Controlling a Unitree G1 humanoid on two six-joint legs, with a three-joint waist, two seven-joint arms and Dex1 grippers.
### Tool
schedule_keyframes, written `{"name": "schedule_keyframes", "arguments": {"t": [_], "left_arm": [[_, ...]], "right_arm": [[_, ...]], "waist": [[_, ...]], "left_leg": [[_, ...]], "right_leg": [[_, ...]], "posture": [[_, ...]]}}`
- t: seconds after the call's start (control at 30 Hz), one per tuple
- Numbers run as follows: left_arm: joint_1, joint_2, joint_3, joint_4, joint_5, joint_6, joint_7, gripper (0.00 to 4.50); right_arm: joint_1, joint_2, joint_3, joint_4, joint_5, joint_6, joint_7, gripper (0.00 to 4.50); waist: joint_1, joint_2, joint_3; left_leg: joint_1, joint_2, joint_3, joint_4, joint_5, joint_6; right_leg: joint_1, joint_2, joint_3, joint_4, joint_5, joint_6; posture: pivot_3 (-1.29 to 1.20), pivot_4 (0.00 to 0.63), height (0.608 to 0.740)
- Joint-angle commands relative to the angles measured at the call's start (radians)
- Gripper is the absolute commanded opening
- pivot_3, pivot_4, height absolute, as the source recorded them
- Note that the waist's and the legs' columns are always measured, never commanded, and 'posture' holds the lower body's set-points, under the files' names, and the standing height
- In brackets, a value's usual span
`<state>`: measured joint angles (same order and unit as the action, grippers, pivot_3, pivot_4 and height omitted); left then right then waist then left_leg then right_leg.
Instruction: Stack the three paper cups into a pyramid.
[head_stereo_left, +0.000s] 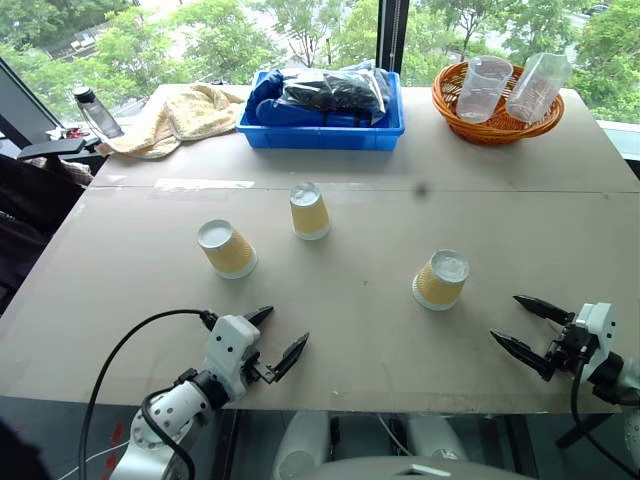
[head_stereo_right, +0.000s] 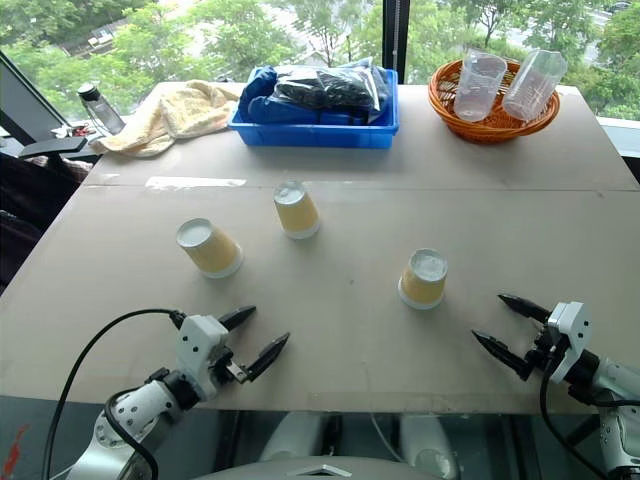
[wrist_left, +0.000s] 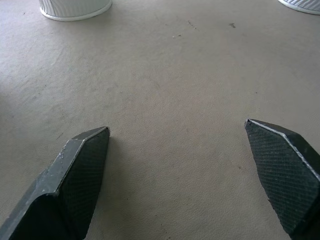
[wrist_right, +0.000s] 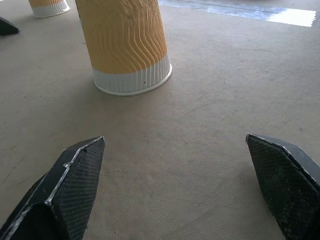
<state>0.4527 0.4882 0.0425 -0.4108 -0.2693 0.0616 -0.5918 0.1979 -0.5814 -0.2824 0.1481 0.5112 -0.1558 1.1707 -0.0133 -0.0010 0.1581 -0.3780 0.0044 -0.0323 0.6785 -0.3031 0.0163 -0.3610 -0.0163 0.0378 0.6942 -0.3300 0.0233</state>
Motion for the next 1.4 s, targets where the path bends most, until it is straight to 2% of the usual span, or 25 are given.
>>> {"name": "schedule_keyframes", "arguments": {"t": [0.03, 0.27, 0.8, 0.93, 1.03, 1.2, 1.4], "left_arm": [[0.011, -0.002, 0.028, -0.011, -0.026, -0.026, -0.02, 4.45], [0.016, 0.003, 0.06, -0.011, -0.105, -0.012, -0.084, 4.45], [-0.004, 0.0, 0.076, 0.005, -0.106, -0.031, -0.122, 4.45], [-0.048, 0.059, 0.113, -0.059, -0.233, 0.037, -0.211, 4.45], [-0.102, 0.175, 0.107, -0.077, -0.21, 0.037, -0.31, 4.45], [-0.259, 0.319, 0.174, -0.137, -0.418, 0.159, -0.439, 4.45], [-0.346, 0.385, 0.194, -0.134, -0.477, 0.211, -0.517, 4.45]], "right_arm": [[-0.014, -0.003, -0.006, 0.002, 0.008, -0.006, 0.013, 4.5], [-0.043, 0.005, -0.005, 0.037, 0.007, -0.015, 0.021, 4.5], [-0.048, 0.01, -0.005, 0.037, 0.011, -0.03, 0.043, 4.5], [-0.049, 0.025, 0.021, -0.087, 0.042, 0.041, 0.001, 4.5], [-0.081, 0.029, 0.039, -0.14, 0.035, 0.076, -0.032, 4.5], [-0.156, 0.05, 0.086, -0.217, 0.036, 0.142, -0.084, 4.5], [-0.196, 0.051, 0.131, -0.265, 0.041, 0.202, -0.089, 4.5]], "waist": [[0.0, 0.0, 0.0], [0.0, 0.0, 0.0], [0.0, 0.0, 0.0], [0.0, 0.0, 0.0], [0.0, 0.0, 0.0], [0.0, -0.001, 0.001], [-0.001, -0.001, 0.003]], "left_leg": [[0.0, 0.0, 0.0, 0.0, 0.0, 0.0], [0.0, 0.0, 0.0, 0.0, 0.0, 0.0], [0.0, 0.0, 0.0, 0.0, 0.0, 0.0], [0.0, 0.0, 0.0, 0.0, 0.0, 0.0], [0.0, 0.0, -0.001, 0.0, 0.0, 0.0], [-0.001, 0.0, -0.002, 0.0, 0.0, 0.0], [-0.002, 0.0, -0.002, 0.0, 0.0, 0.0]], "right_leg": [[0.0, 0.0, 0.0, 0.0, 0.0, 0.0], [0.0, 0.0, 0.0, 0.0, 0.0, 0.0], [0.0, 0.0, 0.0, 0.0, 0.0, 0.0], [0.0, 0.0, 0.0, 0.0, 0.0, 0.0], [0.0, 0.0, -0.001, 0.001, 0.0, 0.0], [0.0, 0.0, -0.002, 0.0, 0.0, 0.0], [-0.002, 0.0, -0.003, -0.002, 0.0, 0.0]], "posture": [[0.0, 0.15, 0.74], [0.0, 0.15, 0.74], [0.0, 0.15, 0.74], [0.0, 0.15, 0.74], [0.0, 0.15, 0.74], [0.0, 0.15, 0.74], [0.0, 0.15, 0.74]]}}
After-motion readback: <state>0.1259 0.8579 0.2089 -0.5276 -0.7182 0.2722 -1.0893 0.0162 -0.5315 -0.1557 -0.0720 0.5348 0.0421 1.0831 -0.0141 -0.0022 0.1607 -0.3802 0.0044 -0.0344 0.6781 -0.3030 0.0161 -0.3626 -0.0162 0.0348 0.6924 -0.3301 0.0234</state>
